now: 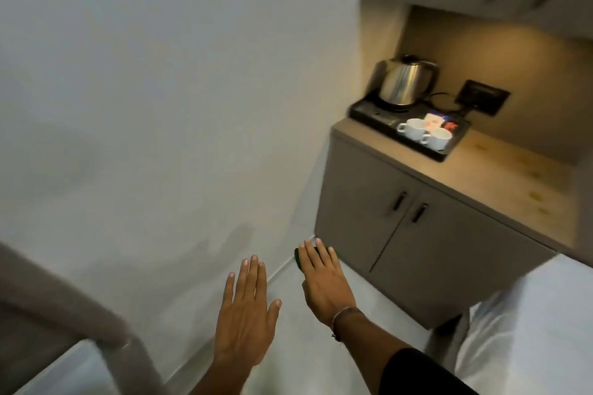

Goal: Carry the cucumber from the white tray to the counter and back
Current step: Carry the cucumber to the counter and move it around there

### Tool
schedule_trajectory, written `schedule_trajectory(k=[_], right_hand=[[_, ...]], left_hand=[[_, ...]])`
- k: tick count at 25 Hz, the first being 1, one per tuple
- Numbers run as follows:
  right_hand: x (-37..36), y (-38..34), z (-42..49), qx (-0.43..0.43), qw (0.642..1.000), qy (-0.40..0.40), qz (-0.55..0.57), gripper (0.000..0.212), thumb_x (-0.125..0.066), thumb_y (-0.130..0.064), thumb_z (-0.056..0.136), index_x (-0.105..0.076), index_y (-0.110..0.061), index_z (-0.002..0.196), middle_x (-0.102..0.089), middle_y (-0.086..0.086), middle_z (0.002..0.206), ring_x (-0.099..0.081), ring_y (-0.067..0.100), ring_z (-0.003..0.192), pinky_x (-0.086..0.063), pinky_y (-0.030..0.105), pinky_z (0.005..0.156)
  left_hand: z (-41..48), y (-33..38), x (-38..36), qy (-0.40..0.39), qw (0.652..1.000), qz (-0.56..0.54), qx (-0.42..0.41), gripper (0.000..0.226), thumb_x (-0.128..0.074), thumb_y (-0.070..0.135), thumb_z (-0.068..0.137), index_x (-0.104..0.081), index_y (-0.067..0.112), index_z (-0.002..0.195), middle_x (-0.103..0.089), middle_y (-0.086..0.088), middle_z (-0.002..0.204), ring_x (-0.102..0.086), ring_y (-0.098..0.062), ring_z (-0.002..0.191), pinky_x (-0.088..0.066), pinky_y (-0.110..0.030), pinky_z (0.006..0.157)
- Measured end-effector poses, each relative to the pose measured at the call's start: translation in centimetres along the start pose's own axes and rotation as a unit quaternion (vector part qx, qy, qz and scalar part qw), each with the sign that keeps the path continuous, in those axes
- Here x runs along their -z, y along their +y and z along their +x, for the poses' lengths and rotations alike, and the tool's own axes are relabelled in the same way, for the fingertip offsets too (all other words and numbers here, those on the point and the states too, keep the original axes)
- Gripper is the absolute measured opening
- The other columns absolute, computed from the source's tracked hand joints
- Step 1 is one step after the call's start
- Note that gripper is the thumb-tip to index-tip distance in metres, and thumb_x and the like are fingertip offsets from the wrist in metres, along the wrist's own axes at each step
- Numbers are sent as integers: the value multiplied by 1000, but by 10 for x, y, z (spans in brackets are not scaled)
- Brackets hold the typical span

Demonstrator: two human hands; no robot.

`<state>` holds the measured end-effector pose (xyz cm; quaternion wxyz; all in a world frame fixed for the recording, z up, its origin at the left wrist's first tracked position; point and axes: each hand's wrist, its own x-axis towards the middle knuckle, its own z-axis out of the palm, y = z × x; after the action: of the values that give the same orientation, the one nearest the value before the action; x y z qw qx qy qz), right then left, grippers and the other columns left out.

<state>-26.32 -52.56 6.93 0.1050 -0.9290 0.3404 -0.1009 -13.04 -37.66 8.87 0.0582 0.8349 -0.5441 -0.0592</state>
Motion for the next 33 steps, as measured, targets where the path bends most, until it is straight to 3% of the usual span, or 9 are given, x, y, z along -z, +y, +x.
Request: schedule_trajectory(k=[2, 5, 7, 10, 14, 20, 25, 28, 33], right_hand=[[27, 73, -4, -55, 998, 26, -11, 74, -41, -10, 101, -4, -13, 164, -5, 8, 175, 6, 31, 160, 2, 49, 129], [66, 174, -17, -123, 992, 37, -18, 71, -41, -11, 102, -5, -13, 164, -6, 8, 174, 4, 32, 160, 6, 47, 127], [91, 230, -29, -165, 984, 49, -33, 71, -41, -10, 103, -6, -13, 164, -7, 9, 174, 2, 32, 160, 4, 47, 127], [120, 301, -41, -224, 973, 43, -41, 72, -45, -16, 103, -6, -13, 164, -8, 9, 174, 1, 33, 160, 0, 49, 128], [148, 381, -48, -293, 953, 51, -51, 73, -48, -18, 103, -9, -13, 164, -10, 10, 174, -2, 33, 160, -2, 49, 129], [166, 472, -42, -376, 923, 65, -45, 67, -44, -20, 107, -10, -15, 164, -10, 8, 174, -2, 31, 160, 3, 45, 125], [176, 524, -22, -453, 889, 56, -43, 64, -39, -25, 109, -7, -17, 164, -8, 6, 175, 0, 30, 160, 0, 46, 128], [180, 548, -3, -485, 873, 36, -36, 63, -37, -25, 109, -6, -16, 164, -7, 7, 175, 0, 30, 160, -4, 48, 130], [180, 570, 16, -488, 872, 23, -35, 68, -38, -31, 106, -6, -18, 165, -9, 4, 174, 0, 26, 160, 0, 45, 128]], left_hand=[[47, 63, -8, 19, 999, -7, -45, 108, 28, 73, 82, -7, 10, 163, -5, -14, 172, -4, -34, 159, 5, -48, 127], [107, 153, -22, 11, 993, -1, -117, 102, 22, 72, 86, -3, 12, 164, -1, -11, 174, 1, -32, 160, 10, -45, 126], [139, 207, -26, 14, 987, 6, -163, 91, 5, 69, 95, -7, 10, 163, -6, -13, 174, 0, -31, 159, 12, -46, 123], [187, 277, -30, 6, 974, 16, -228, 82, -17, 62, 102, -8, 7, 163, -7, -14, 173, 1, -31, 159, 3, -51, 125], [251, 356, -32, 4, 956, 18, -294, 80, -18, 58, 103, -4, 6, 163, -4, -15, 174, 3, -30, 160, -8, -54, 130], [352, 440, -45, -24, 931, 20, -363, 83, -14, 59, 100, -6, 6, 164, -9, -16, 174, 0, -31, 161, -13, -56, 130], [438, 486, -62, -49, 914, -1, -403, 81, -19, 58, 101, -19, 5, 162, -19, -19, 172, -14, -34, 159, -16, -57, 129], [482, 501, -74, -55, 908, 14, -415, 81, -16, 60, 102, -9, 7, 164, -10, -16, 174, -5, -33, 160, -11, -55, 130], [516, 517, -86, -70, 902, 1, -425, 85, -8, 63, 99, -8, 8, 164, -8, -15, 175, -1, -32, 161, -5, -54, 130]])
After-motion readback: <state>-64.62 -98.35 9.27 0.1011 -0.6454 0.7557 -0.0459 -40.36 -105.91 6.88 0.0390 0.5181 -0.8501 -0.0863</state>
